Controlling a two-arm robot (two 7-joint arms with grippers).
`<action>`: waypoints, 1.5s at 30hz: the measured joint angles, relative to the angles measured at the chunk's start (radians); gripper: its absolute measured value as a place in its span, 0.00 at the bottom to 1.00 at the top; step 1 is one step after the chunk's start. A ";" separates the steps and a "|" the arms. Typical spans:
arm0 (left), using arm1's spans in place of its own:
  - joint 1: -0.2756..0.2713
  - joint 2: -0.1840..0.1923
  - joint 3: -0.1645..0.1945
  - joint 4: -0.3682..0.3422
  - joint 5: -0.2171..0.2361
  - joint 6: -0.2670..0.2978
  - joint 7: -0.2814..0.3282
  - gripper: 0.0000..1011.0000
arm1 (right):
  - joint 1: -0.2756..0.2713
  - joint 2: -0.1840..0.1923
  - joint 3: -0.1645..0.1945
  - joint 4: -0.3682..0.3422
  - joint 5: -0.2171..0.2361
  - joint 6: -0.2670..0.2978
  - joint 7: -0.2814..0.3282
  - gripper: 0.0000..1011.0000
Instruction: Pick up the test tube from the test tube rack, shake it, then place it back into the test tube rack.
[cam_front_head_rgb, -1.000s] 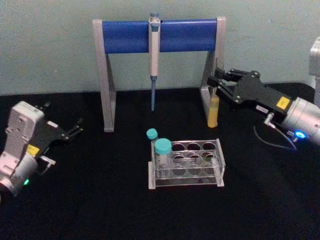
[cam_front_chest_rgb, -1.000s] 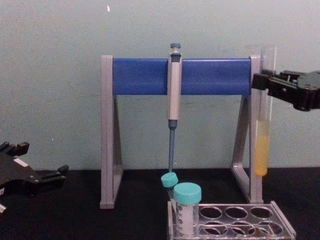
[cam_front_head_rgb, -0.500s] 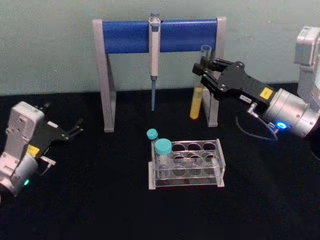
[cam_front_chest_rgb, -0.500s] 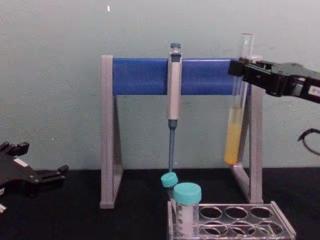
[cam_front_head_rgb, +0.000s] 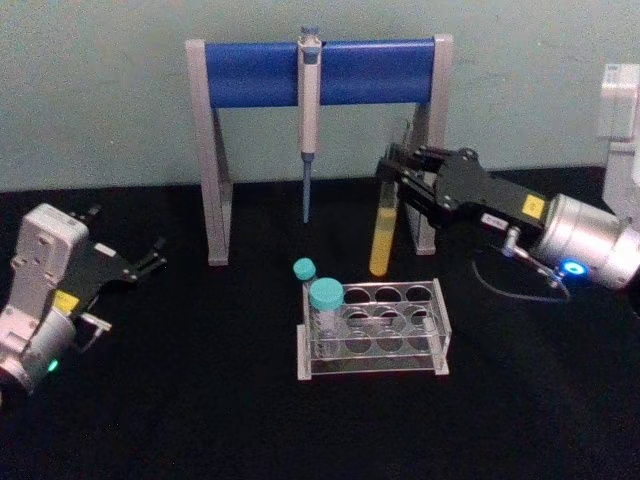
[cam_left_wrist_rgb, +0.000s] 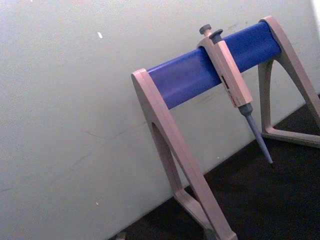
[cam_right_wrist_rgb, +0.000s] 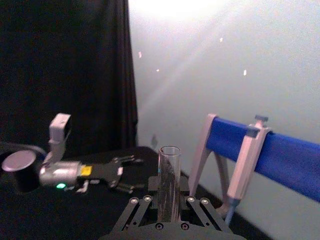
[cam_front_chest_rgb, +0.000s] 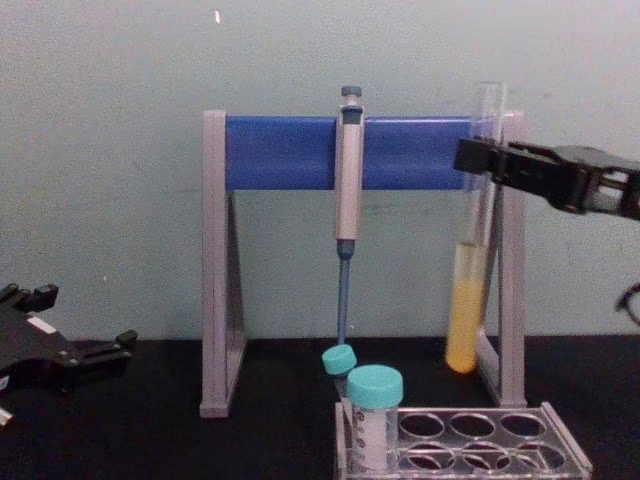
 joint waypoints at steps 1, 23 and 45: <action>0.000 0.000 0.000 0.000 0.000 0.000 0.000 0.99 | -0.005 0.016 -0.001 -0.008 0.010 0.006 0.015 0.23; 0.000 0.000 0.000 0.000 0.000 0.000 0.000 0.99 | -0.032 0.115 0.021 -0.059 -0.058 -0.009 -0.110 0.23; 0.000 0.000 0.000 0.000 0.000 0.000 0.000 0.99 | 0.041 -0.006 -0.011 0.011 -0.034 0.003 -0.065 0.23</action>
